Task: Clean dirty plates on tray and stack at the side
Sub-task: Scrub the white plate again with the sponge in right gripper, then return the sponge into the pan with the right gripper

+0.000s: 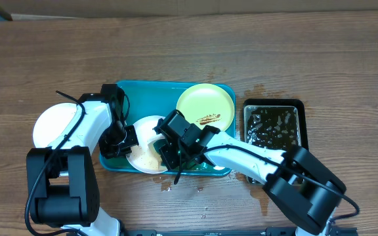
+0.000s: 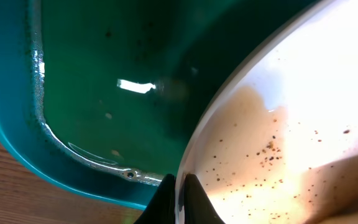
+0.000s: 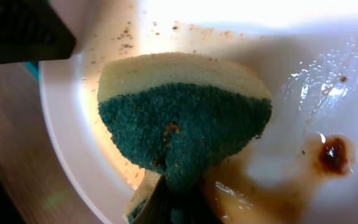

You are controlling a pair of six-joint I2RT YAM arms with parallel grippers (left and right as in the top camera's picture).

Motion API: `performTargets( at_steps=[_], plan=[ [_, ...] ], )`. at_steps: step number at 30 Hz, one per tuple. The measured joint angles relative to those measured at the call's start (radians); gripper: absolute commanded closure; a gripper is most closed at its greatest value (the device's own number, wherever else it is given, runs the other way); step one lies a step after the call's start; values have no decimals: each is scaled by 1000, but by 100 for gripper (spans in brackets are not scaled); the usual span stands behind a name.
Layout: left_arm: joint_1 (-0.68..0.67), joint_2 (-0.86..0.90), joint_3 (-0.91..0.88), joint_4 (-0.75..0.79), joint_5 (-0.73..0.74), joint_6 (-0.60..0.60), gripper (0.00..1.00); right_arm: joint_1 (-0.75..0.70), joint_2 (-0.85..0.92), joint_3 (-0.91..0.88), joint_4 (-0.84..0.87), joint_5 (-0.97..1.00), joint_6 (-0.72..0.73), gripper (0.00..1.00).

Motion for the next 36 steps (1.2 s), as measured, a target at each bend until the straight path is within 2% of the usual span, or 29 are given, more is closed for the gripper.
performTargets(
  at_steps=[7, 17, 36],
  plan=[
    [0, -2, 0, 1, 18, 0, 96, 0, 12, 0, 6, 189, 142, 96],
    [0, -2, 0, -4, 18, 0, 96, 0, 17, 0, 52, 401, 192, 96],
    [0, -2, 0, -4, 22, 0, 96, 0, -1, 32, -44, 485, 259, 96]
  ],
)
